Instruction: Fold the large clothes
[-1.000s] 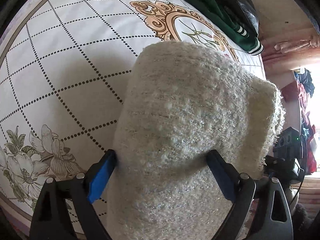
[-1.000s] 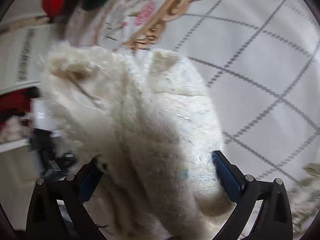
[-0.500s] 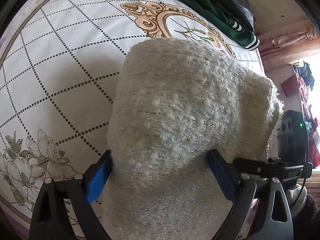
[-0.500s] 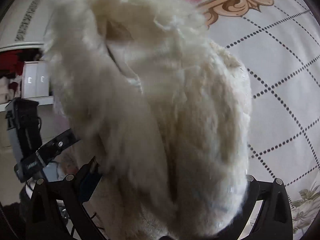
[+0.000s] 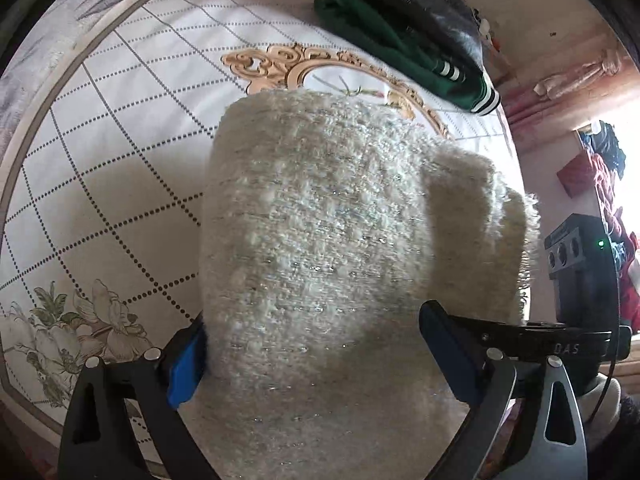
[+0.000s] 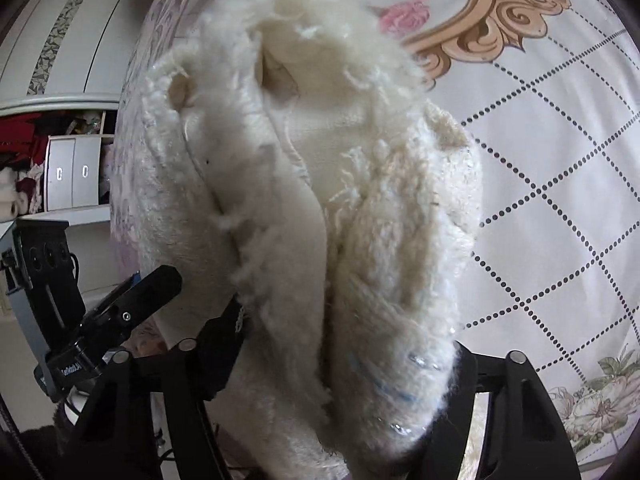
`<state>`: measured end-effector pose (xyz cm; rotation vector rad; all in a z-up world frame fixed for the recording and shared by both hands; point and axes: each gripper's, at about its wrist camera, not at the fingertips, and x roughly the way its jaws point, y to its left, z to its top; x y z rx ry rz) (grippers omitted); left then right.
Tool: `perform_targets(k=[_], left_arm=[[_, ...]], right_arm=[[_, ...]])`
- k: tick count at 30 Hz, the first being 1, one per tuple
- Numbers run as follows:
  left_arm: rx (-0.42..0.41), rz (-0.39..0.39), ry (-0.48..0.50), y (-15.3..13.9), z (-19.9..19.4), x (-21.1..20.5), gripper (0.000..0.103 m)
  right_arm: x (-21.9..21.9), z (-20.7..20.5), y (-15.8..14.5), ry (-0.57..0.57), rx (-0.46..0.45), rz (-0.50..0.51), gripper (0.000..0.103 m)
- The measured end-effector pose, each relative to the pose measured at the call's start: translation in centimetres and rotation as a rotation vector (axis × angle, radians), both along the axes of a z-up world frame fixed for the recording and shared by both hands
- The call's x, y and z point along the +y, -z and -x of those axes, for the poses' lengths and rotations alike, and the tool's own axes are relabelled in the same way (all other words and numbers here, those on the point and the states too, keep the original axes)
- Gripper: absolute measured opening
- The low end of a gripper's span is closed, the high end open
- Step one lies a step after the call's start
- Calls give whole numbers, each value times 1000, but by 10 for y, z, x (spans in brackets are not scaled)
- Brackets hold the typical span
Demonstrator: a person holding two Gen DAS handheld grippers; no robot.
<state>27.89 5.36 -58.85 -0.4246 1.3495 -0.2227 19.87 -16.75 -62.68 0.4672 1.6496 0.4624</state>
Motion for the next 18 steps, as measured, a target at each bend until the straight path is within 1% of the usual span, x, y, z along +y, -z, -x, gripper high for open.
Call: perform_targets(k=[5,10,15,18], left_arm=[[-27,-9,14,-24,-9,-5,98],[-54,-11,36,-48,-27,-13,98],[-78,-14,69,-75,-62,-25,98],[-102,-22,86,-94,-88,-35,98]], right_arm=[[-7,-4,-11,28,-3,-23,66],[-12,-11,-33,64,-29,-44,64],[-27,-31,-60,116,-69,-62,64],[-43,-51,-85,145,-99,-71,64]])
